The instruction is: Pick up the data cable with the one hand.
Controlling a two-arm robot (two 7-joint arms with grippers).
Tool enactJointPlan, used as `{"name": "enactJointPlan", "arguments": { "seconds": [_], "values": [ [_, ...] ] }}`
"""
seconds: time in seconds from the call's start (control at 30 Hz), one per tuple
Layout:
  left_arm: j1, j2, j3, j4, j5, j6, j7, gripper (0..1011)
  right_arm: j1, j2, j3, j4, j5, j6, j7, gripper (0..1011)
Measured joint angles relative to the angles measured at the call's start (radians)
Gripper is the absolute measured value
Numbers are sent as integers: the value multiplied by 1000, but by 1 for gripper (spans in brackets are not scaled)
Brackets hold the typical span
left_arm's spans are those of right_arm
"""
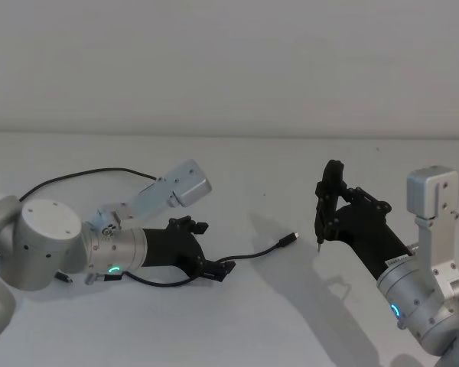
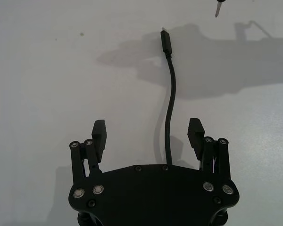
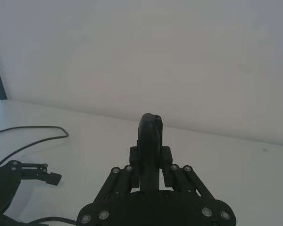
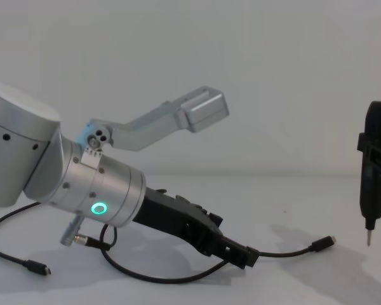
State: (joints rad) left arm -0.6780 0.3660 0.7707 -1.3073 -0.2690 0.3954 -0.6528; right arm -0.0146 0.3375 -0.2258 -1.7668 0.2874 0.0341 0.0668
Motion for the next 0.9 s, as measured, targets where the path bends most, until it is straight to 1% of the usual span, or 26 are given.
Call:
{"name": "enactJointPlan", "arguments": {
  "seconds": [0.23, 0.57, 0.73, 0.8, 0.87, 0.9],
  "values": [
    [5, -13, 0, 13, 8, 4, 12, 1004, 0, 0, 0, 0, 0, 0, 0, 274],
    [9, -26, -2, 23, 18, 23, 23, 1005, 0, 0, 0, 0, 0, 0, 0, 274],
    [10, -29, -3, 25, 19, 28, 25, 913, 0, 0, 0, 0, 0, 0, 0, 274],
    [11, -30, -3, 26, 20, 29, 26, 851, 0, 0, 0, 0, 0, 0, 0, 275],
    [11, -32, -4, 26, 20, 30, 26, 820, 0, 0, 0, 0, 0, 0, 0, 274],
    [11, -32, -4, 27, 20, 30, 27, 783, 0, 0, 0, 0, 0, 0, 0, 275]
  ]
}}
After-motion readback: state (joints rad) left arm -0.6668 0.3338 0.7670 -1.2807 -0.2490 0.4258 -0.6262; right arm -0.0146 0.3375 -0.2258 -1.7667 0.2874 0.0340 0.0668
